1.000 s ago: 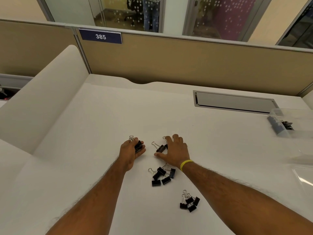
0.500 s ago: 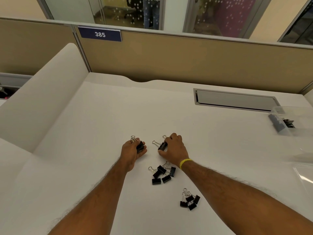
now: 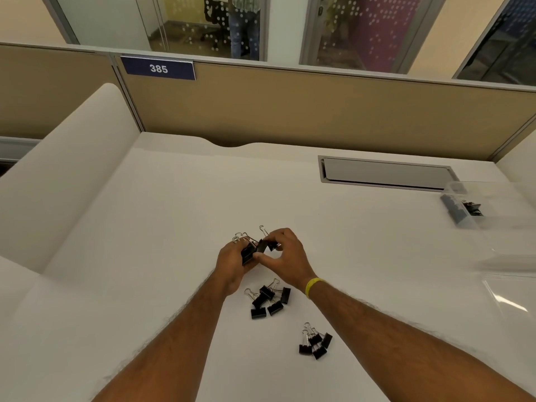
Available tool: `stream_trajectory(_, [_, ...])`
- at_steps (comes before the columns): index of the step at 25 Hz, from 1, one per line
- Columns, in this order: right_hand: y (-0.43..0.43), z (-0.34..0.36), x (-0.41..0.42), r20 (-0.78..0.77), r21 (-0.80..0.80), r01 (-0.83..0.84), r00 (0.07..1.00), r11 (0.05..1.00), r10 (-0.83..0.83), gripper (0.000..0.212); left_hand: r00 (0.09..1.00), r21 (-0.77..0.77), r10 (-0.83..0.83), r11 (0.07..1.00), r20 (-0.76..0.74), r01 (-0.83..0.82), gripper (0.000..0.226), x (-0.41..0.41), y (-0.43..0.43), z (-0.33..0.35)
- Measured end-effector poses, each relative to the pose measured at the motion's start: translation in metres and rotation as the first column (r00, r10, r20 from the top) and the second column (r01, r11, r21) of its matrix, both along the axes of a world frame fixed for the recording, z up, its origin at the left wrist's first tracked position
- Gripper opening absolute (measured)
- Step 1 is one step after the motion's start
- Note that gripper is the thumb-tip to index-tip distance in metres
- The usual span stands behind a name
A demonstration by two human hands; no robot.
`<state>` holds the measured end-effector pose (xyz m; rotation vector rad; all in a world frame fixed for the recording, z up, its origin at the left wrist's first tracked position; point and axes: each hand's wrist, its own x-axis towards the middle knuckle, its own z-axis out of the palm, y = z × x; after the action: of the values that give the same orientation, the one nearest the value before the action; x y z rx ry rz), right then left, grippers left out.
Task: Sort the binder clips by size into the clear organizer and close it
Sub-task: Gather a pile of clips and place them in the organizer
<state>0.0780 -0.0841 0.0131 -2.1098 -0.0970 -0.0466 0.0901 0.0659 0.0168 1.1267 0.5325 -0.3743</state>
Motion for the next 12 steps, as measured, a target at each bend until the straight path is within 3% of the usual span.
stream_trajectory(5, [-0.011,0.007,-0.014,0.051,0.005,0.061,0.997,0.998,-0.061,0.037,1.0,-0.167,0.019,0.986,-0.004,-0.02,0.03,-0.007,-0.027,0.015])
stream_trajectory(9, [-0.029,0.016,-0.03,0.072,0.028,0.119,0.99,0.992,-0.121,0.041,0.999,-0.212,-0.054,0.976,-0.005,0.051,0.056,-0.01,-0.056,0.018])
stream_trajectory(12, [-0.05,0.022,-0.042,0.085,0.073,0.191,0.977,0.979,-0.197,0.041,0.993,-0.224,-0.113,0.967,0.042,0.119,0.053,-0.015,-0.086,0.026])
